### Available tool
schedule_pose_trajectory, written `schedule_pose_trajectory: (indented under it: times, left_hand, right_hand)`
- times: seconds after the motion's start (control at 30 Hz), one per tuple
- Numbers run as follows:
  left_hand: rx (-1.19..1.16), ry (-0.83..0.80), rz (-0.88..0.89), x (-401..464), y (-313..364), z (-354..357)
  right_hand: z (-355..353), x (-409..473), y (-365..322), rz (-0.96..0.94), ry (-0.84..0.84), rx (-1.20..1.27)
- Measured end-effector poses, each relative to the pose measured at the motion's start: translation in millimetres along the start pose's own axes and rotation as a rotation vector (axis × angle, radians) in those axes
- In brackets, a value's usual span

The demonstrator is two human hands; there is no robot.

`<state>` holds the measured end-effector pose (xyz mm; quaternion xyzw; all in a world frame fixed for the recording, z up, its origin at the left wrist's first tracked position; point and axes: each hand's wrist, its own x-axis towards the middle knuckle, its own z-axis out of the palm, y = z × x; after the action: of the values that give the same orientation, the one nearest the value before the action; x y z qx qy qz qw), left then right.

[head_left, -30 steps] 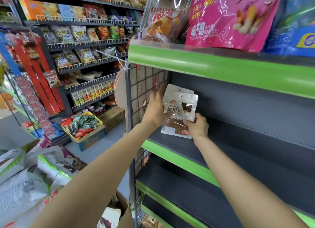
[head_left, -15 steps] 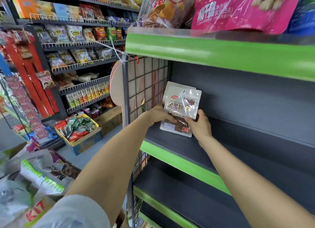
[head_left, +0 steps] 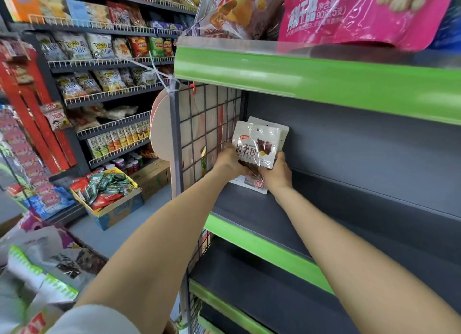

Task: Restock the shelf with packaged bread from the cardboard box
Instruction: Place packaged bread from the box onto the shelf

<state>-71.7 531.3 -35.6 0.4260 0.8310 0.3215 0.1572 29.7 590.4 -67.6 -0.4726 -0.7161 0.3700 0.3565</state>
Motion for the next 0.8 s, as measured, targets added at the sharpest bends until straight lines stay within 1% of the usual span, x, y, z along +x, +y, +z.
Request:
schedule_pose_trajectory:
  times: [0.13,0.23,0.3,0.4,0.53,0.67,0.8]
  left_hand:
    - [0.061,0.03,-0.006,-4,3,-5]
    - [0.105,0.089,-0.019,-9,7,-13]
    - [0.096,0.141,-0.018,-15,11,-19]
    - [0.066,0.138,-0.002,-34,19,-32]
    - [0.049,0.042,0.069,-71,17,-47]
    - [0.041,-0.067,0.068,-117,-9,-70]
    - [0.083,-0.052,0.009,-169,-56,-103]
  right_hand:
    - [-5,-1,-9,-0.012,0.022,-0.024]
    - [-12,-8,-17,-0.095,0.135,-0.057]
    - [-18,-17,-25,-0.159,0.145,-0.098]
    - [-22,-31,-38,-0.252,0.037,-0.146]
    - [-26,-60,-59,-0.197,-0.133,-0.132]
    - [-26,-111,-74,-0.259,-0.285,-0.135]
    - [-15,-174,-80,-0.274,-0.373,-0.093]
